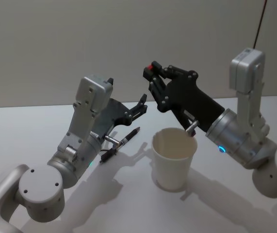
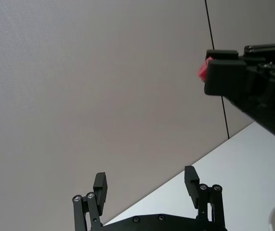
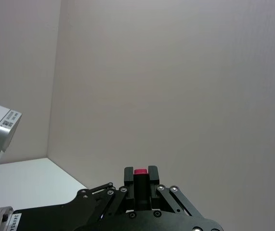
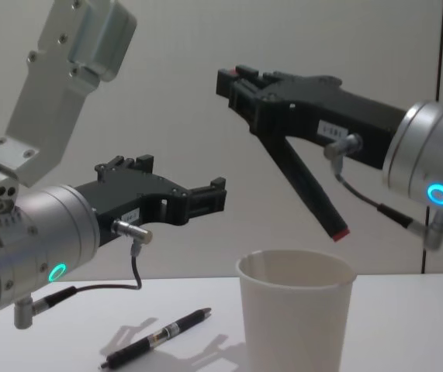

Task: Place the pen into the pen holder.

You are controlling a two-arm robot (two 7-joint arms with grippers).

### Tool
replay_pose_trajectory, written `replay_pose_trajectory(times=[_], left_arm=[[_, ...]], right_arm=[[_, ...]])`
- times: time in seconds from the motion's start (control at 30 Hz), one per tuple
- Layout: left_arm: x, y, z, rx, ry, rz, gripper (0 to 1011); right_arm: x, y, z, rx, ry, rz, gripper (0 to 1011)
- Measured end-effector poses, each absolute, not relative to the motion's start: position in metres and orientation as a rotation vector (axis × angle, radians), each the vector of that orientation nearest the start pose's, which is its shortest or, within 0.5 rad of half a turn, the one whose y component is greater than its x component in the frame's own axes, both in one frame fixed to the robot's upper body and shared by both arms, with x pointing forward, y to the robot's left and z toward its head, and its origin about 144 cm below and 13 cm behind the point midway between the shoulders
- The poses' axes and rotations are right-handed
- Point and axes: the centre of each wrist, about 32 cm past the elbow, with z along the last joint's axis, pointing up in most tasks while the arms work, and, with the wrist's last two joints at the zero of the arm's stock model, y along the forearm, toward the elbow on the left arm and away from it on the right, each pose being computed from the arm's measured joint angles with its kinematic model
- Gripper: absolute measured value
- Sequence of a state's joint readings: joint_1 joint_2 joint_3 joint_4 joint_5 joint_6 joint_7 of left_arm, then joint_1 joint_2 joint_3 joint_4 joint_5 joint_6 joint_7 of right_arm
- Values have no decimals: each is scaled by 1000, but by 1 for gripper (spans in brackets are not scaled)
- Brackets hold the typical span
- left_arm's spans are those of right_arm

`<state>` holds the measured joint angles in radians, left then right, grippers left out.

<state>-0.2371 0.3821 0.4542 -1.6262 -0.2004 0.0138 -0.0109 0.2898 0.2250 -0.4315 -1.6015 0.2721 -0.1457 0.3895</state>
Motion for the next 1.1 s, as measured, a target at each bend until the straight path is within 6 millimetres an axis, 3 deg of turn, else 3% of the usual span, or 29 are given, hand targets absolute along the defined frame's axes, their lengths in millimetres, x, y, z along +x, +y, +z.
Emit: replay_pose_trajectory(times=[0.47, 1.1], left_arm=[[492, 198, 1204, 61, -268, 1124, 1000], [492, 198, 1204, 61, -268, 1124, 1000]], right_arm=[[506, -152, 1210, 208, -240, -731, 165], [504, -146, 1201, 179, -191, -708, 165]])
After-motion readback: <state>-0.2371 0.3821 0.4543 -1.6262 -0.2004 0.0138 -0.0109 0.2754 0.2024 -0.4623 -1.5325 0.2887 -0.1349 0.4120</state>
